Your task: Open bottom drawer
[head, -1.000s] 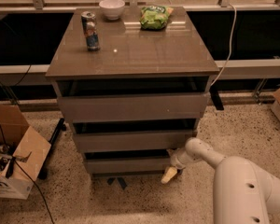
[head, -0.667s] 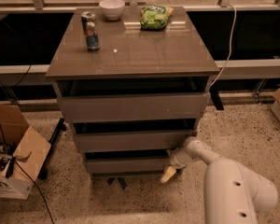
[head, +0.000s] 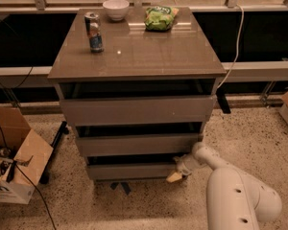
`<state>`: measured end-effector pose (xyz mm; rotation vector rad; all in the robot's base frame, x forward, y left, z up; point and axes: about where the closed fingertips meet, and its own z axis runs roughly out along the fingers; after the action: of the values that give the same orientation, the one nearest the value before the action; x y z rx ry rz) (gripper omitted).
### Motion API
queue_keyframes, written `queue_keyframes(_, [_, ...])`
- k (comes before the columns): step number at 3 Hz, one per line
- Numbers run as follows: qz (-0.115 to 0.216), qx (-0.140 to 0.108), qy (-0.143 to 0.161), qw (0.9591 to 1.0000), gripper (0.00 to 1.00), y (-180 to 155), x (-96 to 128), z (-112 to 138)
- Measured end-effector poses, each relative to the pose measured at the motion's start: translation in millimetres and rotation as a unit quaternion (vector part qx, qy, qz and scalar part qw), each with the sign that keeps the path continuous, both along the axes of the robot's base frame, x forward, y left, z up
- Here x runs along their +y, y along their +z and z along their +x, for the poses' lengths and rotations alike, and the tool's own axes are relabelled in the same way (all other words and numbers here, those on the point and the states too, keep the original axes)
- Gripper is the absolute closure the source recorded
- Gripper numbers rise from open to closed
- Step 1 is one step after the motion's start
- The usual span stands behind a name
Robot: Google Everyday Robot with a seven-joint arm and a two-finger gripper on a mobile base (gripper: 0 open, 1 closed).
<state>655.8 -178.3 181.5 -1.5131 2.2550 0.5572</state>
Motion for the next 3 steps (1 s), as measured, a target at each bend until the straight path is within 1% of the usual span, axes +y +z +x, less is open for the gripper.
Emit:
queue_keyframes(1, [0.000, 0.000, 0.000, 1.0000, 0.65, 5.9, 0.0, 0.0])
queue_keyframes(2, [0.000, 0.000, 0.000, 1.0000, 0.71, 12.6, 0.0, 0.0])
queue_keyframes(3, [0.000, 0.000, 0.000, 1.0000, 0.48, 15.5, -0.1, 0.0])
